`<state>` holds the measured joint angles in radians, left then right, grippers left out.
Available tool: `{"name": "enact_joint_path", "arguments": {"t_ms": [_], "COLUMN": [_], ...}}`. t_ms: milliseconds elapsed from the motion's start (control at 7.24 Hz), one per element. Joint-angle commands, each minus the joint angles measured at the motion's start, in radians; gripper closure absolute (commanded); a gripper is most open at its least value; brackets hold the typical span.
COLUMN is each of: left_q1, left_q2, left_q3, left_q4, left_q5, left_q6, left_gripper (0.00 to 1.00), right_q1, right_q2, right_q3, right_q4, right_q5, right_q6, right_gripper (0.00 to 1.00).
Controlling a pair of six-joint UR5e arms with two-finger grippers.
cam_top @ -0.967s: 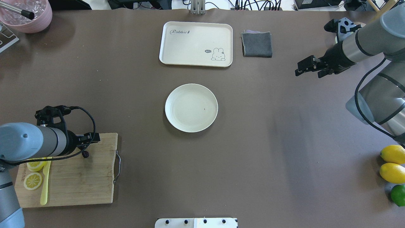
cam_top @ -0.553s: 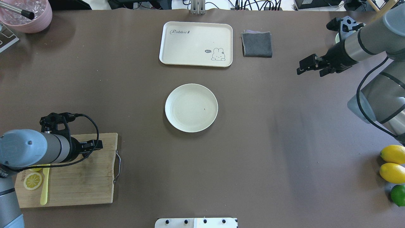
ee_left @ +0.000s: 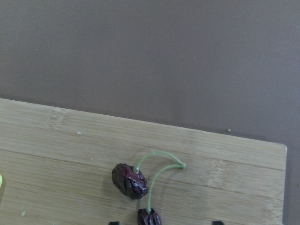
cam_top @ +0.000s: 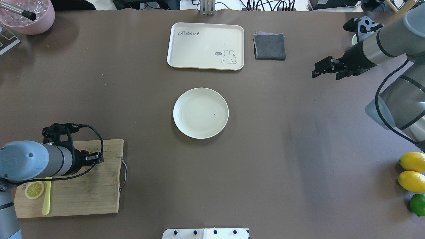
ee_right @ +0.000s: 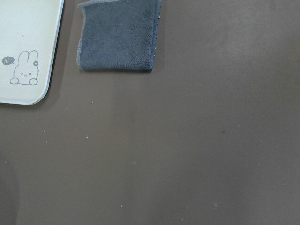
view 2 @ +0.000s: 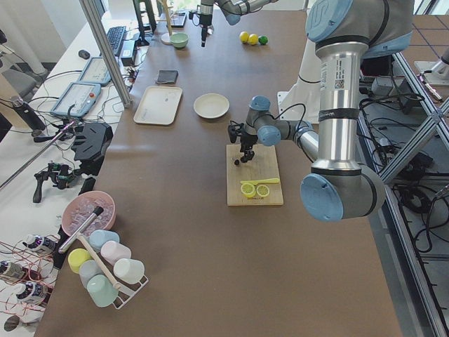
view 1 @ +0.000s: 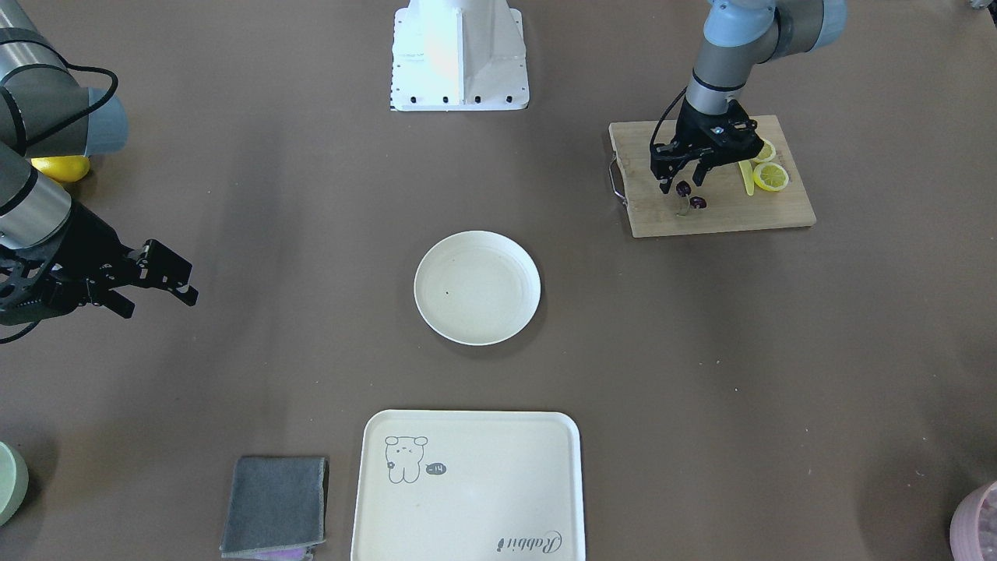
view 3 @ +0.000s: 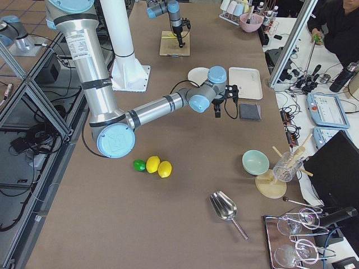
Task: Place red cherry on plate
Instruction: 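Lower the left gripper onto the cherry stems and grasp them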
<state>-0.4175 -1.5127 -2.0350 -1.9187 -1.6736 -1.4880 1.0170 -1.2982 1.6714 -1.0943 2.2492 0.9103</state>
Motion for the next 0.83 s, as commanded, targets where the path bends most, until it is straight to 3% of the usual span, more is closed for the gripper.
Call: {"name": "enact_joint_path", "arguments": {"t_ms": [0, 691], "left_q1": [0.002, 0.008], "left_q2": [0.043, 0.032], "left_q3": [-0.002, -0.008], "left_q4": [-0.042, -0.040], "left_q5": [-0.001, 0.002], "left_q6": [0.000, -0.001], "left_gripper": [0.32, 0.33], "right_q1": [0.000, 0.002], "right_q2": [-0.004, -0.033], "right_q3": [0.002, 0.023], "right_q4": [0.001, 0.005], "right_q5": [-0.026, -0.025], "right_q6": [0.001, -0.001], "right_gripper": [0.00, 0.00]}}
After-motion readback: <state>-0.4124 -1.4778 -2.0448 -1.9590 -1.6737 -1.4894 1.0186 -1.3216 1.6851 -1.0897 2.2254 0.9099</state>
